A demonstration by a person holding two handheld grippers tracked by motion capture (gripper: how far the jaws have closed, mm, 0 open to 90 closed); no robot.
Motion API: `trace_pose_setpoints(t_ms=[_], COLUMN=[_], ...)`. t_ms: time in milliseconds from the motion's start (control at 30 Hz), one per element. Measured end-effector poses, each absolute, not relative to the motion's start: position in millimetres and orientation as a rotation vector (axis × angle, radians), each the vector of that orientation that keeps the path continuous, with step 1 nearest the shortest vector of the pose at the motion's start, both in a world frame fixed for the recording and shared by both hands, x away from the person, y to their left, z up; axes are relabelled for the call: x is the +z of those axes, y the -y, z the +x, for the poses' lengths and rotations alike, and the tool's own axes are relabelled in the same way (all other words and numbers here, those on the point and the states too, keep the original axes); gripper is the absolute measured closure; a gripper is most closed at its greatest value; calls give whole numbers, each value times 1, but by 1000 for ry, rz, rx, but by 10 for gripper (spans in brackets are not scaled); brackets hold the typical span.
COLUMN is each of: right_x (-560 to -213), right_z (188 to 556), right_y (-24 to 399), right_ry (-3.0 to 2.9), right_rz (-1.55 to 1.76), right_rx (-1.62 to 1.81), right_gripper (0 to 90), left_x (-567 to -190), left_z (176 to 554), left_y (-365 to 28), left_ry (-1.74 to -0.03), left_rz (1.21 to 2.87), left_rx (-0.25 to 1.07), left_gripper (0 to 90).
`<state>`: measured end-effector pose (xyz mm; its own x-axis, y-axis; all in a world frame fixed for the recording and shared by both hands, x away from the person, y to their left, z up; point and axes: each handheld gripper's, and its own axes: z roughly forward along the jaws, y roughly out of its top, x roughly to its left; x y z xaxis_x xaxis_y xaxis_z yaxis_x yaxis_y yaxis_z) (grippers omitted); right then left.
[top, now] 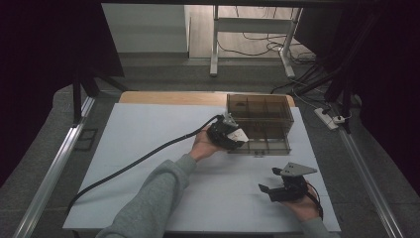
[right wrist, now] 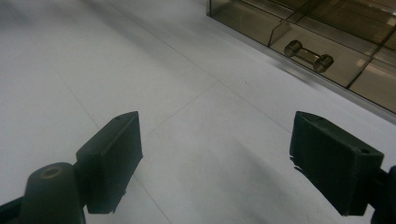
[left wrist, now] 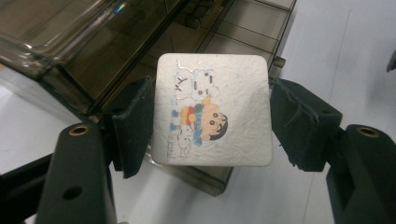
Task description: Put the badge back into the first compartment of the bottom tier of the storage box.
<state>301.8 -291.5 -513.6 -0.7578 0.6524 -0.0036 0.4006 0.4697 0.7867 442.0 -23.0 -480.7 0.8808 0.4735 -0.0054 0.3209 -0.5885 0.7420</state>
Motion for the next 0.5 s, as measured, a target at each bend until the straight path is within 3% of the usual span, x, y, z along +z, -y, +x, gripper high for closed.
trace_pose_setpoints(t_ms=[500], right_x=[-515], right_z=[303], right_y=[291], right_ry=[-2426], right_rz=[895], right_rx=[1168], right_gripper=[171], left_x=[-487], left_z=[446], left_y=[28], left_ry=[-576], left_rz=[2259], left_rx=[226], left_gripper=[319])
